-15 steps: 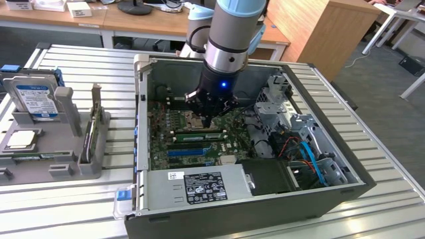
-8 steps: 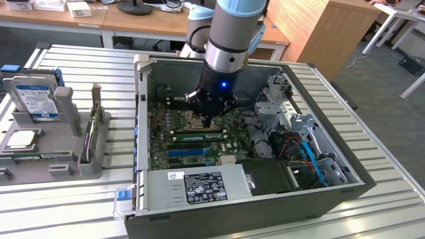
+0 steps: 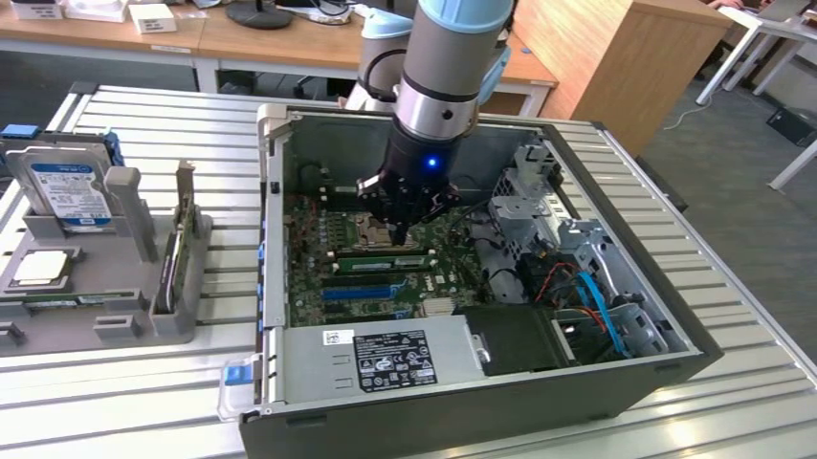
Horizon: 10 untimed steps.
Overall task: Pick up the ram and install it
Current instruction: 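Press down the ram until it locks into place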
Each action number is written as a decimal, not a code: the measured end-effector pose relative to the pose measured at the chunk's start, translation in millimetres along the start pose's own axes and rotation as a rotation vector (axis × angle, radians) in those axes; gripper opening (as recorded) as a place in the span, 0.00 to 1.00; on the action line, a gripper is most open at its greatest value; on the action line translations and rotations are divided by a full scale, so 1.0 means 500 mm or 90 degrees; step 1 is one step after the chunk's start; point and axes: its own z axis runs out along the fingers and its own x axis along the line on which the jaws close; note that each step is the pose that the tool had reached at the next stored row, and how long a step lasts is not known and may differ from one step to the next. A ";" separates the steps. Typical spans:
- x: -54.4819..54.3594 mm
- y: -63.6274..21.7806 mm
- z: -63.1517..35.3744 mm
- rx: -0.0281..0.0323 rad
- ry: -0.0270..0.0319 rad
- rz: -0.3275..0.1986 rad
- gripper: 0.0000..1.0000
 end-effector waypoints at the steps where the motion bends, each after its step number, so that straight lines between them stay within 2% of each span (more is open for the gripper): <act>1: 0.000 0.000 0.000 0.0000 -0.0001 -0.002 0.11; 10: 0.000 0.000 0.000 0.0001 -0.0001 -0.010 0.11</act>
